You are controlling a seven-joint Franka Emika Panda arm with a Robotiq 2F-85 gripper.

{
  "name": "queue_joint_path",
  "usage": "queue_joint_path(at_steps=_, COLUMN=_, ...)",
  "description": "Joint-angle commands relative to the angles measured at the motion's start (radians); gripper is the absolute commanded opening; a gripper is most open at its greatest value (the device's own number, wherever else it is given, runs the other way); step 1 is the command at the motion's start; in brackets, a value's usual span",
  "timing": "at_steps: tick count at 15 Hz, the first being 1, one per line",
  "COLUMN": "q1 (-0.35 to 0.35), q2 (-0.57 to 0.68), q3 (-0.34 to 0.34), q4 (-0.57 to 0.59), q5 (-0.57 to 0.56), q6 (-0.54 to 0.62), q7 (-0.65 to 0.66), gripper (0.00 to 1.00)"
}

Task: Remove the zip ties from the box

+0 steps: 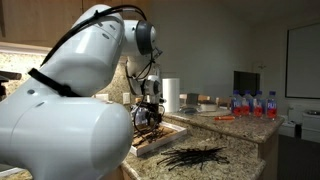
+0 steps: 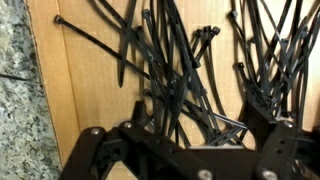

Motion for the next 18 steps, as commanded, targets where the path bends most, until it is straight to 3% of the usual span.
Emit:
queue_joint_path(at_steps=1, q1=0.014, q2=-0.009, q3=-0.007, q4=-0.048, q5=-0.006, q6=0.056, q7=0.069, gripper=1.00)
queue_joint_path(at_steps=9, q1=0.031, q2=-0.019, q3=-0.029, q4=-0.142, q5=-0.030, q6=0.171, q7=0.149, gripper=1.00)
queue_joint_path(at_steps=18, q1=0.027, q2=0.012, q3=-0.042, q4=-0.105, q5=-0.071, q6=0.159, q7=0.110, gripper=1.00)
